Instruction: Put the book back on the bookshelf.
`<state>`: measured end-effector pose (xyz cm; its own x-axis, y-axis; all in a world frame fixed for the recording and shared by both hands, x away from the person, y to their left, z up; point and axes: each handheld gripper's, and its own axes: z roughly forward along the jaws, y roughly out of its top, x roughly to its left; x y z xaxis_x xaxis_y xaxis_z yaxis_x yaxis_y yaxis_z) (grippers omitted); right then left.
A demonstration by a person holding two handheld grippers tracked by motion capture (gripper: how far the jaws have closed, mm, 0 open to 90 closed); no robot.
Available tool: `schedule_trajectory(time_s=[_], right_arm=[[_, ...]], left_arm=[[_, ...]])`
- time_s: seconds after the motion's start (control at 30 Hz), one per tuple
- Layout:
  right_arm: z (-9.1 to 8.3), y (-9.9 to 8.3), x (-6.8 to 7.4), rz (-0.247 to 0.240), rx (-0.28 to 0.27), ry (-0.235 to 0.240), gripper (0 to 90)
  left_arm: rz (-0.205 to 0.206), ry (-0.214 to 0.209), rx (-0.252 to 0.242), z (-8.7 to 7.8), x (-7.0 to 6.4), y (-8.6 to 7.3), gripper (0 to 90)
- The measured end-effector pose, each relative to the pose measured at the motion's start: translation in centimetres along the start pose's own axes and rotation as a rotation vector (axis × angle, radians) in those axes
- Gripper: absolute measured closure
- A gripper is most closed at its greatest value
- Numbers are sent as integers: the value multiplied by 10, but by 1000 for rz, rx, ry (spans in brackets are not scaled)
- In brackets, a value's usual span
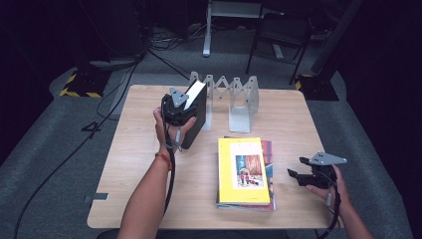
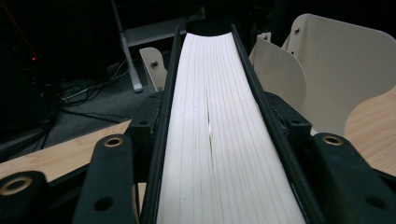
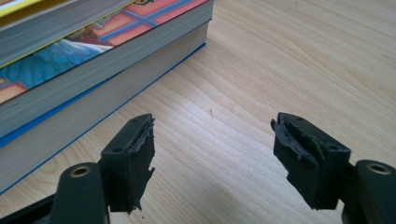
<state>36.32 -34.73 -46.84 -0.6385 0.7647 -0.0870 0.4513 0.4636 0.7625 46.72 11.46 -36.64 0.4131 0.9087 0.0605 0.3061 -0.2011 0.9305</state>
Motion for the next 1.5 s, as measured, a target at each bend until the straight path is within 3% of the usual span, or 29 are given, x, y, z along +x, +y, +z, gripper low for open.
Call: schedule_trajectory(time_s=[0.23,0.4,0.6,0.8,1.0,1.17,1.5], right_arm=[[0,-1,-1,8,3,-2,301],[-1,-2,-3,17,-1,-5,302],[-1,-2,-2,12,0,2,302],[1,-2,-3,13,1,11,303],[0,-3,-3,13,-2,12,303],[1,-3,-3,6,-1,15,303],[1,-2,-1,-3,1,16,303]], left_arm=[[-35,12,-2,9,0,16,520],[-22,37,3,21,-2,33,523],[-41,71,-7,39,1,53,525],[-21,89,-6,56,0,61,524],[-39,106,-13,70,3,56,524],[-70,135,-27,72,5,47,522],[-47,162,-20,62,6,34,490]])
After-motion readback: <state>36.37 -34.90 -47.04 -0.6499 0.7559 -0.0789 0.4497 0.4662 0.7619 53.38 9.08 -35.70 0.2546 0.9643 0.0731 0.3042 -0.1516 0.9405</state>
